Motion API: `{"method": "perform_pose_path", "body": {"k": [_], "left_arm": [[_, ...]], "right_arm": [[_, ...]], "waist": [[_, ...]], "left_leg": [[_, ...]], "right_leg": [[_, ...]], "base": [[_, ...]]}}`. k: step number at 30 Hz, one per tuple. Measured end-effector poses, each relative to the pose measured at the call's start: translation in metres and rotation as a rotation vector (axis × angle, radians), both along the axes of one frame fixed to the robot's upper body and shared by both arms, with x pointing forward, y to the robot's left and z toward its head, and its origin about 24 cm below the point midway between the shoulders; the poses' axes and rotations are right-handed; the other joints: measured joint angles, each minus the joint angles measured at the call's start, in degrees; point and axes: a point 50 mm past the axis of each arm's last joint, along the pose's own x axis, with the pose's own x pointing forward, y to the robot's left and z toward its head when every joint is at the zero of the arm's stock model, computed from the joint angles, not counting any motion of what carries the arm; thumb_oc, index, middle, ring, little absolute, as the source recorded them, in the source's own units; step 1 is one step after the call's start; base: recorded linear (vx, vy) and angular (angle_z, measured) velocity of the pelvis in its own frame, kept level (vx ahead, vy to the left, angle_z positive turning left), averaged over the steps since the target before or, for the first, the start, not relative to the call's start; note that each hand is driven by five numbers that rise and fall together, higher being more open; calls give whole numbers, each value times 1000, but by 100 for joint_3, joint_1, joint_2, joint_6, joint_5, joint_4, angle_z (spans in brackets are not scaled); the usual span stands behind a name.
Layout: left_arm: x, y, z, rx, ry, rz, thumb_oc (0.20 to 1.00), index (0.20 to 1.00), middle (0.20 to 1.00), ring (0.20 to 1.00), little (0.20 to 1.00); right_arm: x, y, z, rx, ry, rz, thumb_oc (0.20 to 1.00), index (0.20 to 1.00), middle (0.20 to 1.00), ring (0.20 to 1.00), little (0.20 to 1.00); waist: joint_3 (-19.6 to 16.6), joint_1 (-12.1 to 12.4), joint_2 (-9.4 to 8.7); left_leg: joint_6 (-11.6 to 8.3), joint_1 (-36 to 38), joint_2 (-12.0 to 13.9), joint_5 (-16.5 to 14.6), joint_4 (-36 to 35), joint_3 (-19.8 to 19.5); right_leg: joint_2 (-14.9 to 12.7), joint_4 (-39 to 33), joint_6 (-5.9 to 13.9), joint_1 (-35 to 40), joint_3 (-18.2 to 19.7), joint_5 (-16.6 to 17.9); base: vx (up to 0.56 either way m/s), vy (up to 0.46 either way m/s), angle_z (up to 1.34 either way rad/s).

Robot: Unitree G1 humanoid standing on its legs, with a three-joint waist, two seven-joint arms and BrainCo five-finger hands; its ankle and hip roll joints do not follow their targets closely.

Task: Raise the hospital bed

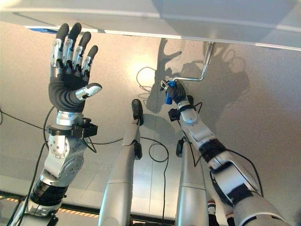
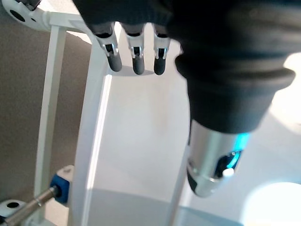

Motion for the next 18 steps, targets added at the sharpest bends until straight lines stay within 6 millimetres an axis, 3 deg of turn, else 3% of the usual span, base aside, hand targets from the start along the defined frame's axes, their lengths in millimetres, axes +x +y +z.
{"method": "perform_pose_path", "body": {"k": [2, 7, 18], "left_arm": [[-2, 6, -5, 27, 16, 18, 1000, 1000, 1000, 1000, 1000], [-8, 22, -15, 63, 43, 65, 1000, 1000, 1000, 1000, 1000], [-15, 25, -10, 85, -2, 48, 1000, 1000, 1000, 1000, 1000]], "right_arm": [[-18, -8, 1, 132, -31, 45, 200, 200, 200, 200, 200], [-41, -29, -9, 244, -47, 50, 200, 200, 200, 200, 200], [-46, -30, -16, 397, -51, 22, 200, 200, 200, 200, 200]], "waist": [[8, -71, 13], [15, -202, 2], [60, -504, -94]], "left_leg": [[2, 9, -23, 0, -18, -3], [49, 110, -103, -21, -43, 47], [173, 273, -189, -90, -26, 164]], "right_leg": [[-20, 28, 13, 1, 0, -24], [-84, 83, 46, 38, 50, -59], [-156, -70, 189, 234, 190, -2]], "base": [[-7, -22, 6], [-2, -3, 1], [-4, -19, -2]]}}
